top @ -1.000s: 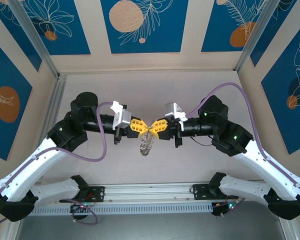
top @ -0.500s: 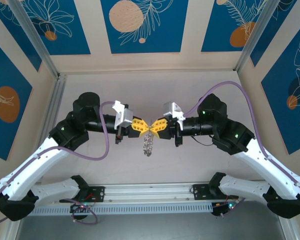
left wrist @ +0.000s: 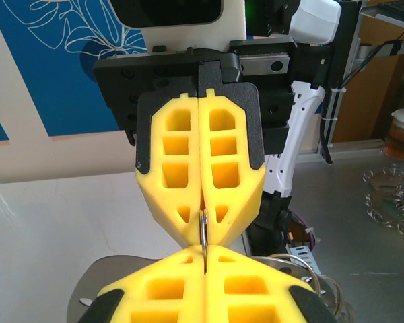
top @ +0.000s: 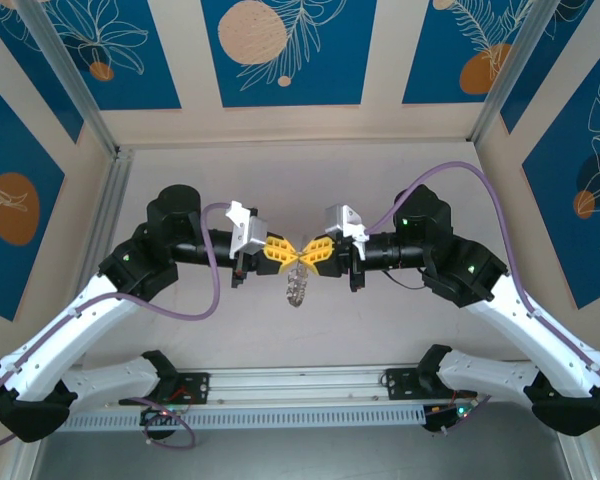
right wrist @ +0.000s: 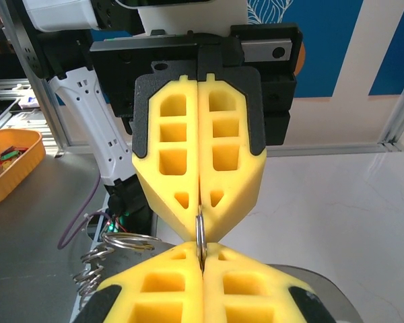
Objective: Put the keys on the keyring
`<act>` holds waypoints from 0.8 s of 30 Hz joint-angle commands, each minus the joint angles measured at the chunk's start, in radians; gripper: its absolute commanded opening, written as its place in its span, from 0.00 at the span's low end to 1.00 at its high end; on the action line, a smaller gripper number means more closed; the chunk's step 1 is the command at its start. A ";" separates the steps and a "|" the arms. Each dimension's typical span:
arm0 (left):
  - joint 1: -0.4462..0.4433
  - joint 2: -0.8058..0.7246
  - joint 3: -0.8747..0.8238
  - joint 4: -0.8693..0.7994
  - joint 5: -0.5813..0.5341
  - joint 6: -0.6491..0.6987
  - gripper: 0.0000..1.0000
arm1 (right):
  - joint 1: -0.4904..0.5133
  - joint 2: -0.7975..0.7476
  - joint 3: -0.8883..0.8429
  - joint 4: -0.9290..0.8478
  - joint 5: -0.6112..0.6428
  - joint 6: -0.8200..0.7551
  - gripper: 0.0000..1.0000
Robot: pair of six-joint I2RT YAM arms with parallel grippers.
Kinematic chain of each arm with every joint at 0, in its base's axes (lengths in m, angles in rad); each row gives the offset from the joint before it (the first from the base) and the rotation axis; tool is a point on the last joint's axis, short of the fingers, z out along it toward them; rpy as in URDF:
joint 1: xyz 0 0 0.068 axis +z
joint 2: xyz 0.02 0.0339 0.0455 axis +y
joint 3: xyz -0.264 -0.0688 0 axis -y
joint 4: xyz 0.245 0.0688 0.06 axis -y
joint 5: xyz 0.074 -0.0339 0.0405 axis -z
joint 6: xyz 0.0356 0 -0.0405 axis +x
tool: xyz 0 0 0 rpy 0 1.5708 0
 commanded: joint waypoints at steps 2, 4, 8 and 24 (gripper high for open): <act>-0.003 0.028 -0.011 -0.006 0.022 0.008 0.00 | -0.002 -0.011 -0.007 0.114 -0.044 -0.029 0.00; -0.001 0.029 -0.011 -0.006 0.024 0.006 0.00 | -0.003 -0.014 -0.011 0.116 -0.042 -0.030 0.00; 0.005 0.029 0.009 -0.050 0.006 0.028 0.15 | -0.005 -0.014 -0.001 0.087 -0.015 -0.037 0.00; 0.003 0.036 0.154 -0.314 -0.262 0.205 0.38 | 0.063 0.071 0.105 -0.130 0.305 -0.154 0.00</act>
